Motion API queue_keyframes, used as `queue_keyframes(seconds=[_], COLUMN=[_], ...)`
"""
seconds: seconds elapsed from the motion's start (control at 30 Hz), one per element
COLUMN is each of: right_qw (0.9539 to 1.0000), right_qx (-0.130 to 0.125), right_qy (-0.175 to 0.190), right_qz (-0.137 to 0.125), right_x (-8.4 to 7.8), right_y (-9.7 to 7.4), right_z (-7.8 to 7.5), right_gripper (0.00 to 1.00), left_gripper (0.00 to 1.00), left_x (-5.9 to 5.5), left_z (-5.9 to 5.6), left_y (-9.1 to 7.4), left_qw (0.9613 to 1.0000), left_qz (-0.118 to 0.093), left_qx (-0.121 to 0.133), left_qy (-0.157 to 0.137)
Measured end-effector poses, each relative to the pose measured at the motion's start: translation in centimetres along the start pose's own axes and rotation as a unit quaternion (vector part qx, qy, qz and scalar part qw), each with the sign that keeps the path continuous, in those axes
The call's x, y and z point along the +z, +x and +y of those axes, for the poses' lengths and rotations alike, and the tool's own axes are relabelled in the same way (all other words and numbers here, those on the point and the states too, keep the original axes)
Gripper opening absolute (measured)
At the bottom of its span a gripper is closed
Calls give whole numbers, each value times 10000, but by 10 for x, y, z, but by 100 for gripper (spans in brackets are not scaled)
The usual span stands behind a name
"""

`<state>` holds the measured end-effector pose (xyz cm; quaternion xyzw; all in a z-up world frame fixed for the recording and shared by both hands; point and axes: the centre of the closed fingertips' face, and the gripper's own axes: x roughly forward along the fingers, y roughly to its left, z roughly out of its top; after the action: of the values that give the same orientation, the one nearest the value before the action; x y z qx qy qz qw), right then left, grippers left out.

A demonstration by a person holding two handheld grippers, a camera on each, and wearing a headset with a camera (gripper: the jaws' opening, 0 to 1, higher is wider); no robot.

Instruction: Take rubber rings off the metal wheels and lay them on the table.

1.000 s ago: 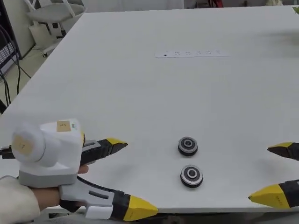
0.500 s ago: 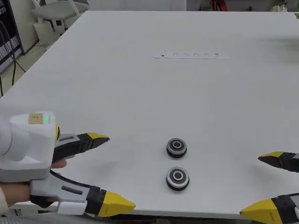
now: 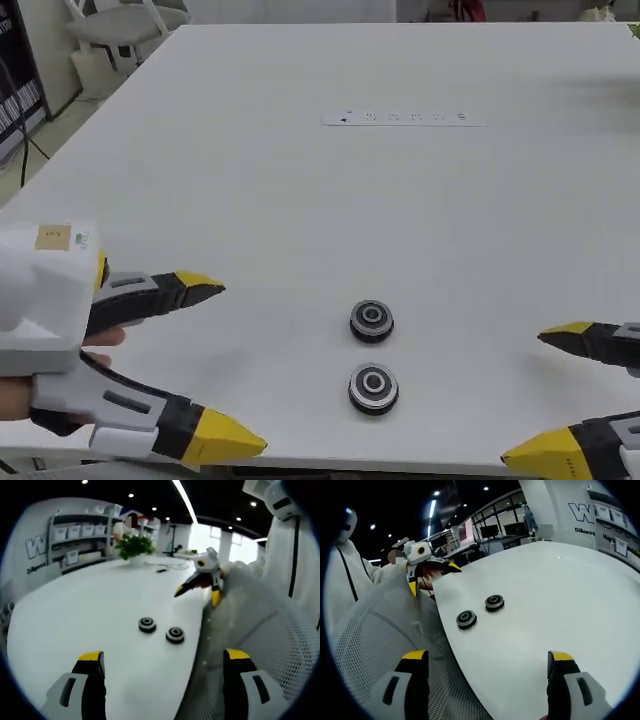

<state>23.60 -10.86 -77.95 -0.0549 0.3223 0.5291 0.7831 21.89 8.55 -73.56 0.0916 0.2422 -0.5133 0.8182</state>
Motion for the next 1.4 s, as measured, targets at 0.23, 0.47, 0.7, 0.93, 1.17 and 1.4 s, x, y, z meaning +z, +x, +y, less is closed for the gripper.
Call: queue_keyframes(seconds=[0.23,0.47,0.7,0.93,1.17,1.4], right_qw=[9999,9995,9988,9942,9902,9806], right_qx=[-63,-81,57,98,231,414], right_qy=[-132,-255,-481,-1034,-1314,-1807], right_qz=[-78,-151,-108,-280,-402,-639], right_x=[8,20,33,67,103,143], right_y=[-5,-4,-4,-16,-23,-17], right_z=[3,1,11,23,33,45], right_gripper=[96,96,96,95,94,93], left_gripper=[100,100,100,100,100,100], left_x=[23,57,108,139,167,188], left_z=[7,15,9,4,-4,6], left_y=[-7,-11,-18,-18,-9,3], left_qw=[9995,9966,9904,9862,9817,9781], left_qz=[-85,-510,-1293,-1496,-1454,-1516], left_qx=[-21,206,48,-77,-248,-248], left_qy=[316,605,482,710,1204,1407])
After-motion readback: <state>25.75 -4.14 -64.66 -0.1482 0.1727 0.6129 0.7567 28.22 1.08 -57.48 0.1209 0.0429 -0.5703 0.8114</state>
